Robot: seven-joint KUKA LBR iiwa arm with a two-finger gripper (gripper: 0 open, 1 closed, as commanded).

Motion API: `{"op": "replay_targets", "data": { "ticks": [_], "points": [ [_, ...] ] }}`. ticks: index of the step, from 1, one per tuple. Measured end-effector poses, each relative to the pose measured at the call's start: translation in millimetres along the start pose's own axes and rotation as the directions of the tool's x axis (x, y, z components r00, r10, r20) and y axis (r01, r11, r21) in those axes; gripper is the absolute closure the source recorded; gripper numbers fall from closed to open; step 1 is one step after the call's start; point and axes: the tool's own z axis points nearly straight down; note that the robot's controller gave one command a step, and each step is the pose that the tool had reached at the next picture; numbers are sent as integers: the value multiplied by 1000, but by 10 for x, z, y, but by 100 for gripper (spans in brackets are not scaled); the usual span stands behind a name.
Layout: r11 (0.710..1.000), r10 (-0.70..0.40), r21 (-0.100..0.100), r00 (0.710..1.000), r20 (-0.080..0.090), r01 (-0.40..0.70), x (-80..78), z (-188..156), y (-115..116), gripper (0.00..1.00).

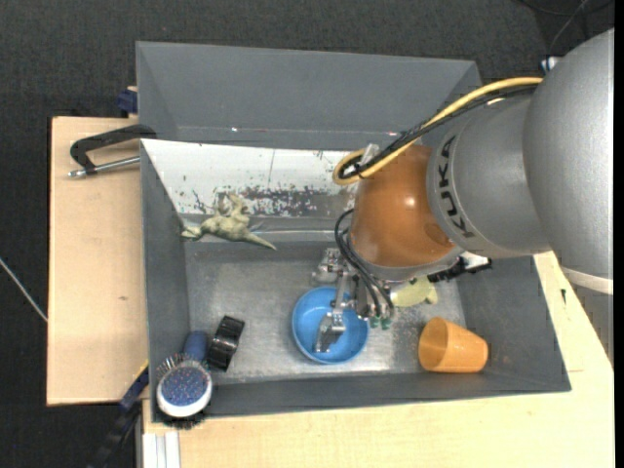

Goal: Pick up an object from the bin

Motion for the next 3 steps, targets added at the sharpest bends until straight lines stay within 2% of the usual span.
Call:
{"op": "replay_targets", "data": {
  "ticks": [1,2,3],
  "points": [
    [1000,0,1,1000,5,0,-22,-28,-7,100],
    [1000,0,-1,1000,5,0,-46,-454,2,100],
    [1000,0,0,1000,3,0,-64,-624,11,100]
  ]
}}
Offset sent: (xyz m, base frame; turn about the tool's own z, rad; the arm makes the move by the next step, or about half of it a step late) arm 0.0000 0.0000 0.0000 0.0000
